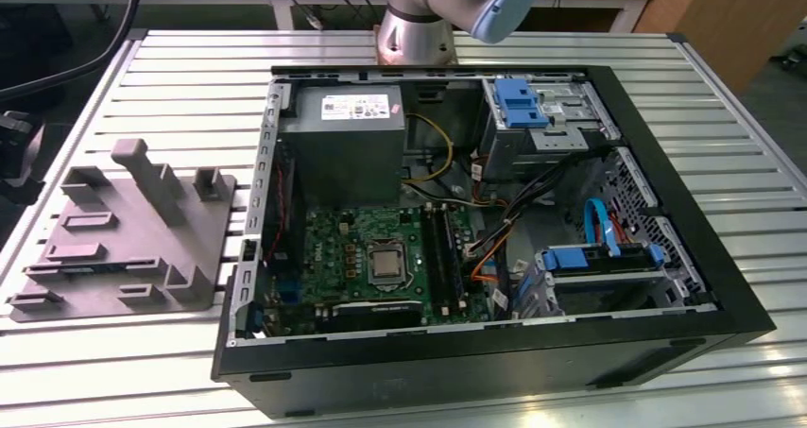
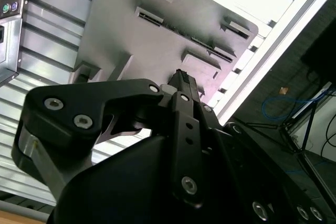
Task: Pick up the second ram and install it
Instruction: 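Reach for the second ram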
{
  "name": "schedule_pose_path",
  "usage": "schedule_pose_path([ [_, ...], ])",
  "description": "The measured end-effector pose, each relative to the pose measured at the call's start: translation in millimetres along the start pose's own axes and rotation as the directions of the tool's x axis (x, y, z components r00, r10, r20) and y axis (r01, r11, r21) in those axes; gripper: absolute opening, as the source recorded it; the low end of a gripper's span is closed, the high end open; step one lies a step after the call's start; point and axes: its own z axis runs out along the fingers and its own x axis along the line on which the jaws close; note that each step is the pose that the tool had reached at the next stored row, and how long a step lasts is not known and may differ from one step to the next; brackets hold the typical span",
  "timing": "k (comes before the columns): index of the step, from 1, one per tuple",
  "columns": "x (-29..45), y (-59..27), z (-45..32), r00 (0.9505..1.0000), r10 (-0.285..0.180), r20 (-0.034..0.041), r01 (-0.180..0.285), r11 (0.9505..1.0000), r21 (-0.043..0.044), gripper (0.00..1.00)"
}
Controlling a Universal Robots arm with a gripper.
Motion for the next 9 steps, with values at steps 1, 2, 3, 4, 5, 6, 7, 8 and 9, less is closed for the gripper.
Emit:
schedule_pose_path([
  [1, 0.1, -0.8, 0.7, 1.0000, 0.000, 0.0000, 0.000, 1.0000, 0.0000, 0.11],
  [2, 0.1, -1.5, 1.4, 1.0000, 0.000, 0.0001, 0.000, 1.0000, -0.0001, 0.11],
  [3, 0.0, -2.0, 2.2, 1.0000, 0.000, 0.0003, 0.000, 1.0000, -0.0003, 0.11],
  [4, 0.0, -2.6, 2.9, 1.0000, 0.000, 0.0002, 0.000, 1.0000, -0.0001, 0.11],
  [5, 0.1, -3.0, 3.6, 1.0000, 0.000, 0.0001, 0.000, 1.0000, -0.0001, 0.11],
  [6, 0.1, -3.4, 4.3, 1.0000, 0.000, 0.0001, 0.000, 1.0000, -0.0001, 0.11],
  [7, 0.1, -3.6, 5.0, 1.0000, 0.000, 0.0001, 0.000, 1.0000, 0.0000, 0.11],
  [8, 0.1, -3.9, 5.7, 1.0000, 0.000, 0.0000, 0.000, 1.0000, 0.0000, 0.11],
  [9, 0.1, -4.2, 6.4, 1.0000, 0.000, 0.0001, 0.000, 1.0000, -0.0001, 0.11],
])
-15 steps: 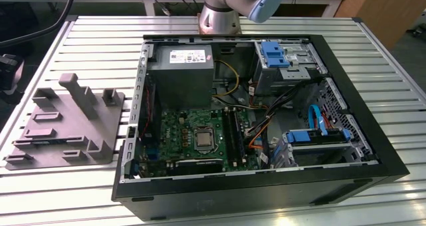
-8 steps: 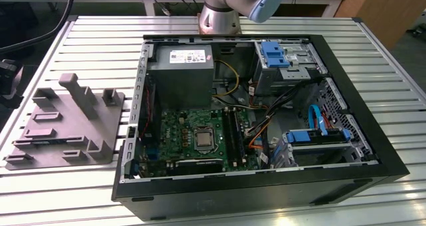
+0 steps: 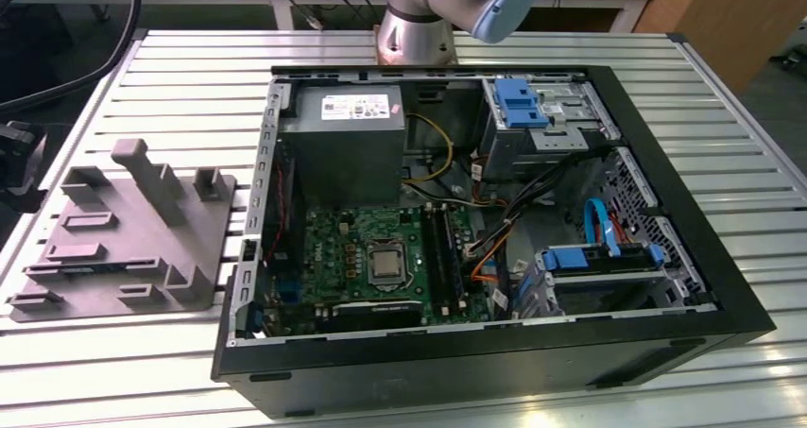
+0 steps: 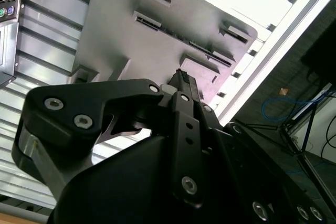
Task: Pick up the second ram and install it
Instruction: 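Reach for the second ram, then pick up the second ram and move it above second insertion slot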
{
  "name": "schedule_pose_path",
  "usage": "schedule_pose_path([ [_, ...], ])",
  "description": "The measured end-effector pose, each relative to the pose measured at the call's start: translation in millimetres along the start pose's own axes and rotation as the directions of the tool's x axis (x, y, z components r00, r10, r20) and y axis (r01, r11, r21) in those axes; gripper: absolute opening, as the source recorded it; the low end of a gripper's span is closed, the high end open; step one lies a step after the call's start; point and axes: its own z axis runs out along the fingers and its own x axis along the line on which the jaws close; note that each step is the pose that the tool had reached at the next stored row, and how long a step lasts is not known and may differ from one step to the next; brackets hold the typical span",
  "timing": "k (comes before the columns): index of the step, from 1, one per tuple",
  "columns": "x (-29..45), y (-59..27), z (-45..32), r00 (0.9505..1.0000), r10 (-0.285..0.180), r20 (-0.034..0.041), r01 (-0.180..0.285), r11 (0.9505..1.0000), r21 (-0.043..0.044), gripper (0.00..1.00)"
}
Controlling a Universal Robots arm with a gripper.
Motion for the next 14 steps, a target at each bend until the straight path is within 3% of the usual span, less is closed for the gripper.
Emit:
schedule_pose_path([
  [14, 0.0, -0.9, 2.9, 1.0000, 0.000, -0.0001, 0.000, 1.0000, 0.0001, 0.11],
])
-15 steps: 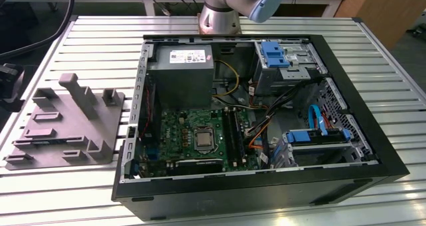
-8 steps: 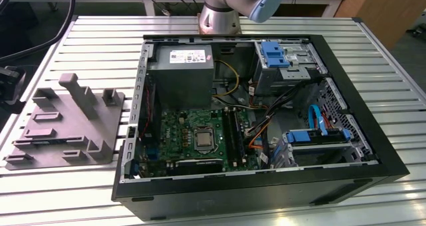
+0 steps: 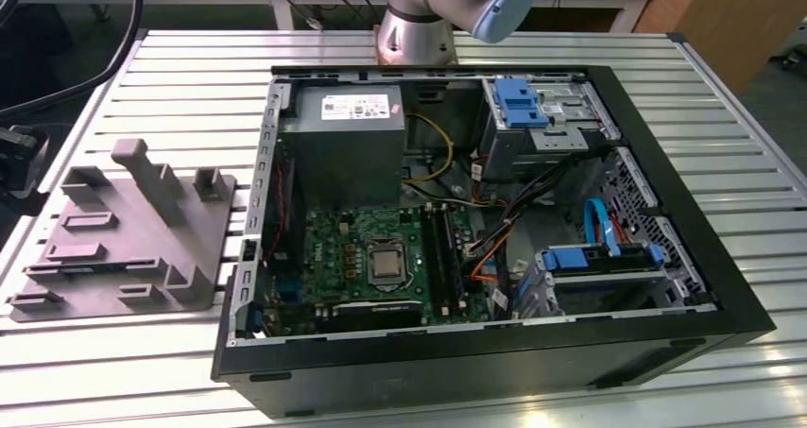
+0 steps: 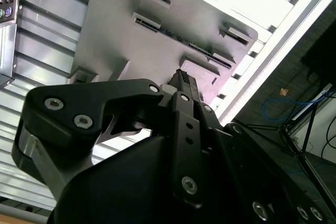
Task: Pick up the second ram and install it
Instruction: 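Pick up the second ram and move it above second insertion slot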
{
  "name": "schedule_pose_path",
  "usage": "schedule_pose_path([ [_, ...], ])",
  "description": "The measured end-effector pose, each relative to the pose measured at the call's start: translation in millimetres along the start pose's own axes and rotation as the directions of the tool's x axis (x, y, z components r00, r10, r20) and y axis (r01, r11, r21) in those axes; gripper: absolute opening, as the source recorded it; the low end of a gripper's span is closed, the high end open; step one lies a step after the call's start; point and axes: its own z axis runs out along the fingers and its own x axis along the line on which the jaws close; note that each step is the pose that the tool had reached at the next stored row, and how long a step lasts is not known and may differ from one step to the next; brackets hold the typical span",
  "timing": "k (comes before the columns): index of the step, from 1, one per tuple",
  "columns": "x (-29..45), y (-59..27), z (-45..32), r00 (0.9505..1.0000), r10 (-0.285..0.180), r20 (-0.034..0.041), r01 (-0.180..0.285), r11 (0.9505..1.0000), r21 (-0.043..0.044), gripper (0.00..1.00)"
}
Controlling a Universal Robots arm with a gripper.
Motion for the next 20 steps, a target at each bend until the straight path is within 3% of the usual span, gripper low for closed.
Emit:
schedule_pose_path([
  [7, -0.1, 0.0, 0.3, 0.9999, -0.010, -0.0004, 0.010, 0.9999, -0.0003, 0.11],
  [12, 0.0, 0.0, 1.4, 0.9966, -0.083, -0.0035, 0.083, 0.9966, -0.0027, 0.11],
  [16, 0.0, -0.1, 2.7, 0.9878, -0.156, -0.0065, 0.156, 0.9878, -0.0054, 0.11],
  [20, 0.1, -0.2, 4.1, 0.9734, -0.229, -0.0094, 0.229, 0.9734, -0.0081, 0.11],
])
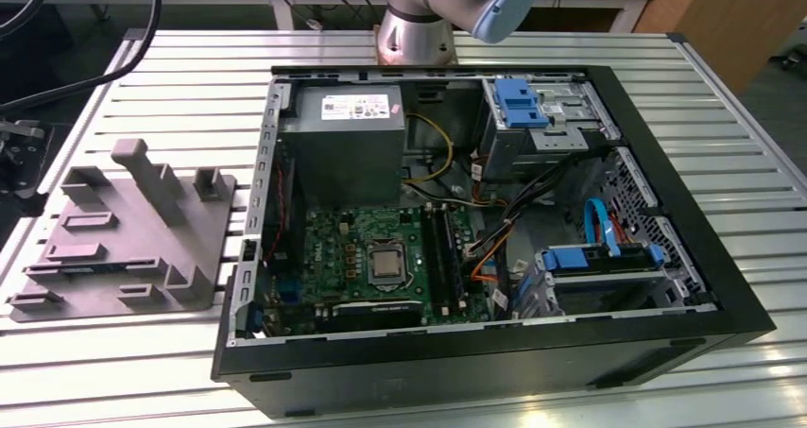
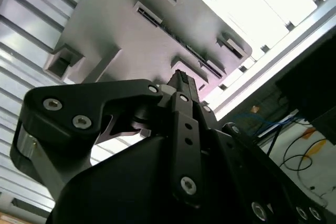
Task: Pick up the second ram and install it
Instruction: 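Pick up the second ram and move it above second insertion slot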
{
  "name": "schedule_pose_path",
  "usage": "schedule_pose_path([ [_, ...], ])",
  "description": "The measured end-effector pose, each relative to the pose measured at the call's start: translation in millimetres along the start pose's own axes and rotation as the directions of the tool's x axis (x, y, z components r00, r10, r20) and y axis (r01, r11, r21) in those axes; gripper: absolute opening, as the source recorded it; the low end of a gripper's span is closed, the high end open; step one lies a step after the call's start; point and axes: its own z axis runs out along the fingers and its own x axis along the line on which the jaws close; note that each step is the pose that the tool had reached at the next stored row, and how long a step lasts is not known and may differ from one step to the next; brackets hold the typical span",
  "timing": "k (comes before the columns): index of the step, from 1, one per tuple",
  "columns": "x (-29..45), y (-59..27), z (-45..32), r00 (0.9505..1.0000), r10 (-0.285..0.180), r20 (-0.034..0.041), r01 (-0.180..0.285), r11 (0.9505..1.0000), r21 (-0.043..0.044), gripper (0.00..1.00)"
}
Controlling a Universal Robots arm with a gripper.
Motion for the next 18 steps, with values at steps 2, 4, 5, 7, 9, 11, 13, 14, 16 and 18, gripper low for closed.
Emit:
schedule_pose_path([
  [2, 0.0, 0.0, 0.8, 0.9994, -0.036, -0.0015, 0.036, 0.9994, -0.0012, 0.11],
  [4, 0.1, -0.1, 1.4, 0.9974, -0.072, -0.0031, 0.072, 0.9974, -0.0023, 0.11],
  [5, 0.1, -0.1, 1.8, 0.9960, -0.090, -0.0038, 0.090, 0.9960, -0.0030, 0.11],
  [7, 0.1, -0.1, 2.5, 0.9920, -0.126, -0.0053, 0.126, 0.9920, -0.0043, 0.11],
  [9, 0.1, -0.1, 3.2, 0.9868, -0.162, -0.0068, 0.162, 0.9868, -0.0055, 0.11],
  [11, 0.1, -0.2, 4.0, 0.9803, -0.197, -0.0082, 0.197, 0.9803, -0.0069, 0.11],
  [13, 0.2, -0.2, 4.7, 0.9721, -0.234, -0.0095, 0.234, 0.9722, -0.0084, 0.11],
  [14, 0.2, -0.3, 5.1, 0.9678, -0.251, -0.0102, 0.251, 0.9678, -0.0091, 0.11],
  [16, 0.2, -0.2, 5.7, 0.9582, -0.286, -0.0115, 0.286, 0.9582, -0.0106, 0.11],
  [18, 0.2, -0.3, 6.4, 0.9472, -0.320, -0.0127, 0.320, 0.9473, -0.0121, 0.11],
])
